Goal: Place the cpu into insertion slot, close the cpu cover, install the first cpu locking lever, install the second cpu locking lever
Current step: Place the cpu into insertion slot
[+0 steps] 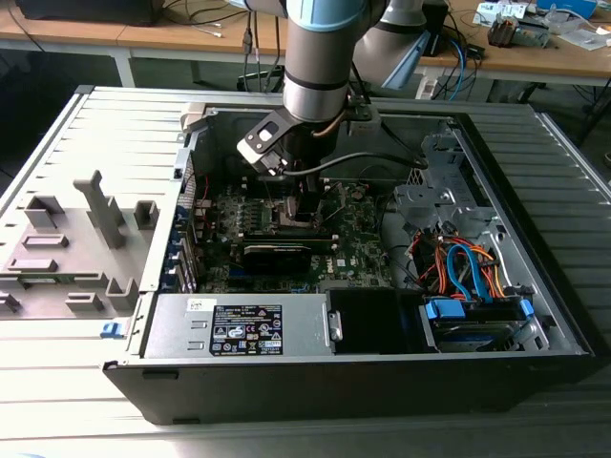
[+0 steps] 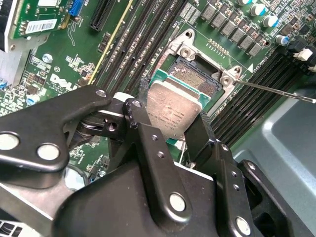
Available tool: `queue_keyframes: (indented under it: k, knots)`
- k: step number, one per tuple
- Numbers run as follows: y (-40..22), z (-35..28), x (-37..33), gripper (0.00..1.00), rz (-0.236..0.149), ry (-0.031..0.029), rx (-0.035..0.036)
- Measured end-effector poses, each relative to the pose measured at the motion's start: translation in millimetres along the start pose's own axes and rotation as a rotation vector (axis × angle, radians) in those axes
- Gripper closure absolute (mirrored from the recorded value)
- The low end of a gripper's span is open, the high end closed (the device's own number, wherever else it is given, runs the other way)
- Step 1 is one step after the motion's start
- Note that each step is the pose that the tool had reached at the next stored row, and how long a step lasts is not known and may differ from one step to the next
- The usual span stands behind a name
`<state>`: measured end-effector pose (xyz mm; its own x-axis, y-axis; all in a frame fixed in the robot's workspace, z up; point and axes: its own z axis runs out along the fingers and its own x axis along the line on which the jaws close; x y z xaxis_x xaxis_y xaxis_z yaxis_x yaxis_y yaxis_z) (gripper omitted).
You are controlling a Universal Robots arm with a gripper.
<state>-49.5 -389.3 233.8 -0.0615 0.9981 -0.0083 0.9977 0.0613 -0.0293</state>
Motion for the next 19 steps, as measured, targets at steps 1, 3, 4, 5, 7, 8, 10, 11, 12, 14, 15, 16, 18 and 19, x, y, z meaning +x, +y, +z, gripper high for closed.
queue_keyframes:
  k: [1, 3, 4, 5, 7, 8, 10, 11, 12, 14, 15, 16, 18, 19]
  knots:
    - [0.1, 0.4, 0.8, 0.45, 0.000, -0.0002, 0.0000]
    - [0.3, 1.3, 3.7, 0.45, 0.000, -0.0004, 0.0001]
    - [0.3, 1.5, 4.5, 0.45, 0.000, -0.0006, 0.0001]
    - [0.5, 2.0, 5.4, 0.45, 0.000, -0.0006, 0.0000]
    - [0.5, 2.8, 5.7, 0.45, 0.002, -0.0009, 0.0002]
    - [0.5, 3.0, 5.7, 0.45, 0.002, -0.0009, 0.0002]
    - [0.5, 3.9, 5.7, 0.45, 0.003, -0.0008, 0.0001]
    - [0.5, 4.6, 5.7, 0.45, 0.003, -0.0008, 0.0001]
    - [0.5, 4.7, 5.7, 0.45, 0.003, -0.0008, 0.0002]
    - [0.5, 5.1, 5.7, 0.45, 0.003, -0.0007, 0.0001]
    - [0.5, 5.2, 5.7, 0.45, 0.003, -0.0008, 0.0002]
    - [0.4, 6.8, 5.7, 0.45, 0.003, -0.0008, 0.0001]
    - [0.4, 8.7, 5.8, 0.45, 0.003, -0.0008, 0.0001]
    - [0.4, 8.8, 5.8, 0.45, 0.003, -0.0008, 0.0002]
